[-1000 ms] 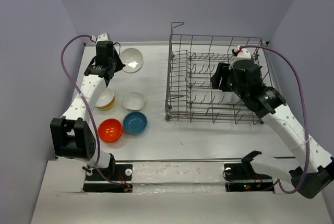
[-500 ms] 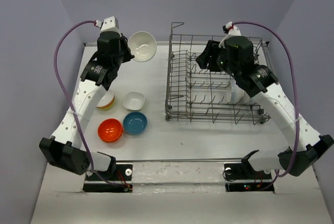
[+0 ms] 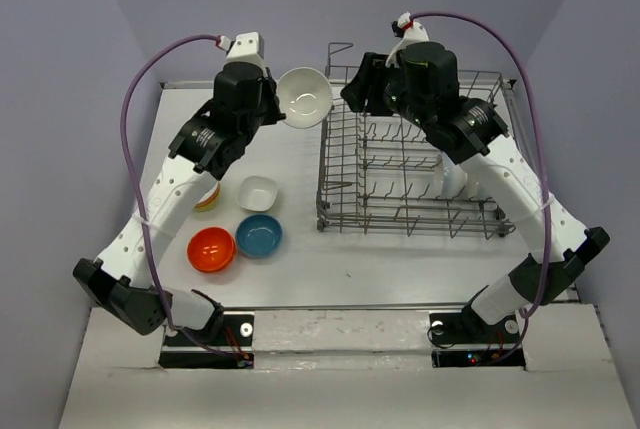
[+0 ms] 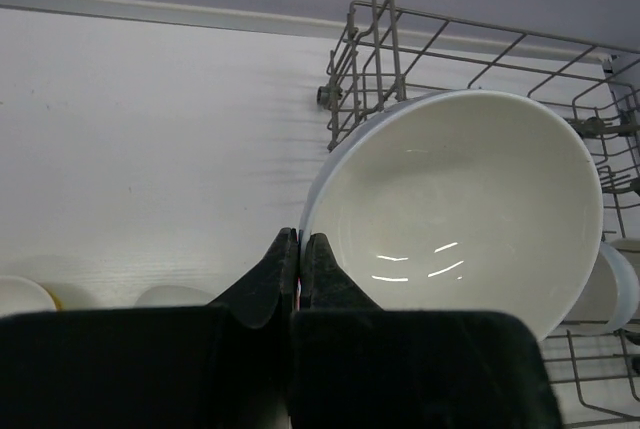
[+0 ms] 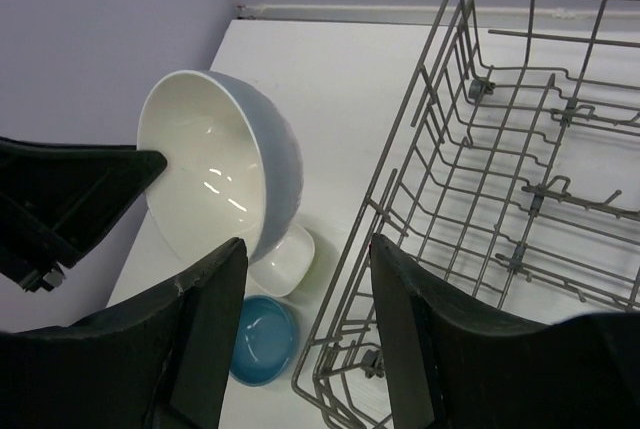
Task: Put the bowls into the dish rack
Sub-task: Pass from the left arm to the right
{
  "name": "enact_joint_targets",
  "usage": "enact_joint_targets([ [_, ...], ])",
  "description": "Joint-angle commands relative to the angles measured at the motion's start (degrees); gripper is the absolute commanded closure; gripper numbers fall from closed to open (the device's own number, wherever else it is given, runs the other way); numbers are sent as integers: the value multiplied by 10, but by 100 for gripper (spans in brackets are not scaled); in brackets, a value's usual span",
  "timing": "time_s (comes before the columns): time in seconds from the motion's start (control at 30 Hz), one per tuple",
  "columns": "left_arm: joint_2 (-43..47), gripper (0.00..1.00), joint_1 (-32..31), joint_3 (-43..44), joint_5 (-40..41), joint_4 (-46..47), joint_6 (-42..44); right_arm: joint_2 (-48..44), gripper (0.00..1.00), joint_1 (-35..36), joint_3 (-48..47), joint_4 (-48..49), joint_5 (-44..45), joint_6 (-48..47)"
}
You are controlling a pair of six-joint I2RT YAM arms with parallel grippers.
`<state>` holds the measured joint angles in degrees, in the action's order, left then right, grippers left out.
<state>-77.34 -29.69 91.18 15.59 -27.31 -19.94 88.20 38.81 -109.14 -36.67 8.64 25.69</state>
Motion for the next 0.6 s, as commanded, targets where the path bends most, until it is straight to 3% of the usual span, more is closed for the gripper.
enact_joint_targets([
  [0.0,-9,100,-39,58,32,36,3,-3,42,13,-24,-12,30,-11],
  [0.37,-67,100,-122,123,78,11,5,-8,43,23,-30,-45,95,-20],
  [0.57,-86,100,-149,153,107,-4,8,-19,51,23,-14,-60,150,-23],
])
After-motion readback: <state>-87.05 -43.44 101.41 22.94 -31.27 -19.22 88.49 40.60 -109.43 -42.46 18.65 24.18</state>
